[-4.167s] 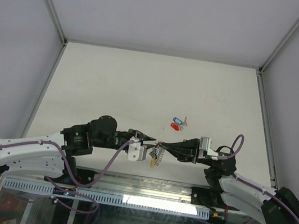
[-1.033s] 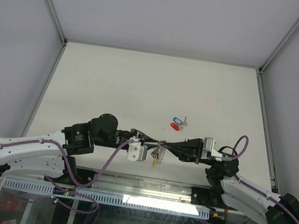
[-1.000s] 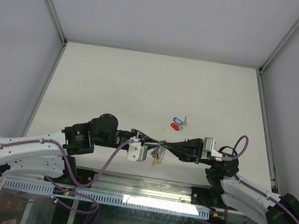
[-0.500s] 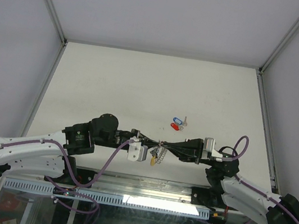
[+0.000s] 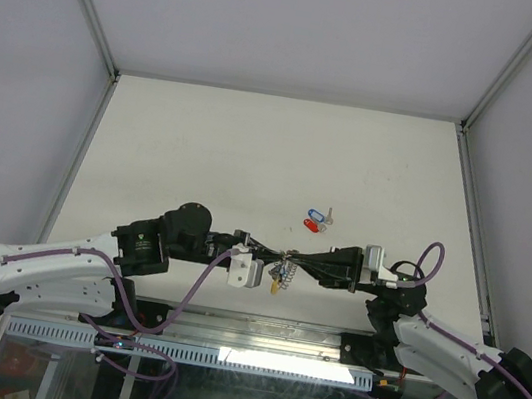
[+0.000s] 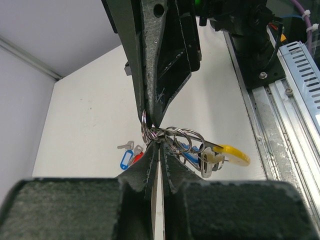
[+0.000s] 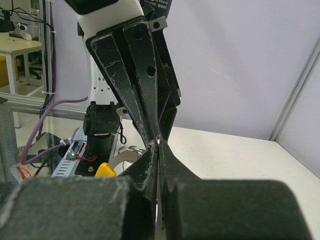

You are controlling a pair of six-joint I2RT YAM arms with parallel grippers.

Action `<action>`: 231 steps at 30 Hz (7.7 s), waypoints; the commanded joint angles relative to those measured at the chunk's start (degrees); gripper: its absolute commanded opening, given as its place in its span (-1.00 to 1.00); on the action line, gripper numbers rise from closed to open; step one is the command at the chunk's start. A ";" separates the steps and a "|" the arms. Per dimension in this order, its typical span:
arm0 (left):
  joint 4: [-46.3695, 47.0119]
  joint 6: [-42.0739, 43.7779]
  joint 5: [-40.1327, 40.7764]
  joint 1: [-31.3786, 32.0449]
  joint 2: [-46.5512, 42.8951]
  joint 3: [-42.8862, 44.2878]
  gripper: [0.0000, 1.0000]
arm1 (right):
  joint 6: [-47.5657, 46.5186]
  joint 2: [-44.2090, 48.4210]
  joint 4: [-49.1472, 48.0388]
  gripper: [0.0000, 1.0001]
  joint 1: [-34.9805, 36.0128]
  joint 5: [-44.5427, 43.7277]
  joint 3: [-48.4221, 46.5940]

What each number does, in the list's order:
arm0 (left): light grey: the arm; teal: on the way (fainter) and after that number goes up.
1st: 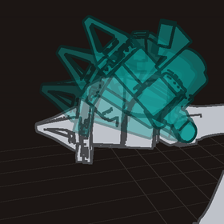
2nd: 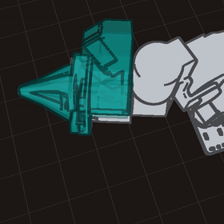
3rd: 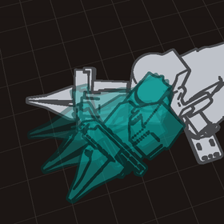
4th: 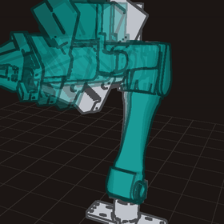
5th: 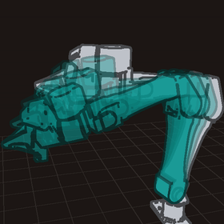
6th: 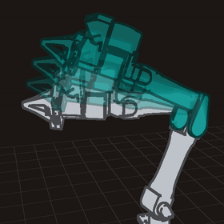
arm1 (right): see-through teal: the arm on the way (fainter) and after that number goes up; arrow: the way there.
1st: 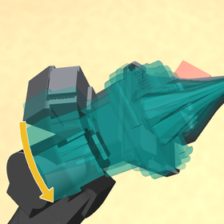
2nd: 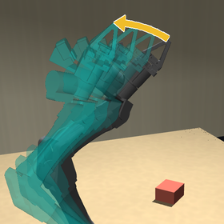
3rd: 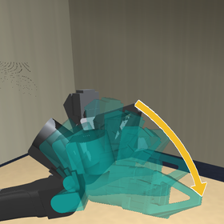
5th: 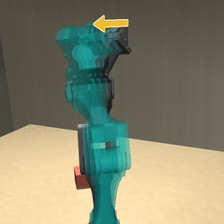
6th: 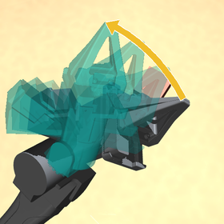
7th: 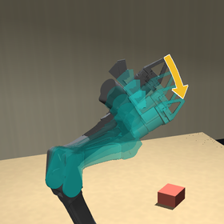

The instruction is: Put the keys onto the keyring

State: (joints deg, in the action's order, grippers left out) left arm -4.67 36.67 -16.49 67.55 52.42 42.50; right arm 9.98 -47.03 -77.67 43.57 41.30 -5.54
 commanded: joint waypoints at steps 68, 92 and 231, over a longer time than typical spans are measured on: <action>8.31 -3.79 -3.45 0.31 0.84 0.73 -0.72 | -1.19 2.72 2.53 -1.00 -0.22 1.97 -3.77; -20.38 7.81 9.67 0.31 4.04 13.69 -1.00 | -8.10 14.23 33.92 -0.48 -0.21 -1.80 -7.66; -18.29 3.06 16.95 3.31 -2.36 13.07 -0.42 | -5.19 -5.28 6.41 -1.00 3.41 -10.84 -6.01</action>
State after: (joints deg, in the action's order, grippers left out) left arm -42.39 46.44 3.51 70.54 55.53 62.46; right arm 3.46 -53.91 -62.72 47.07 31.27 -12.12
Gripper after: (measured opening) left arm 0.283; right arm 0.007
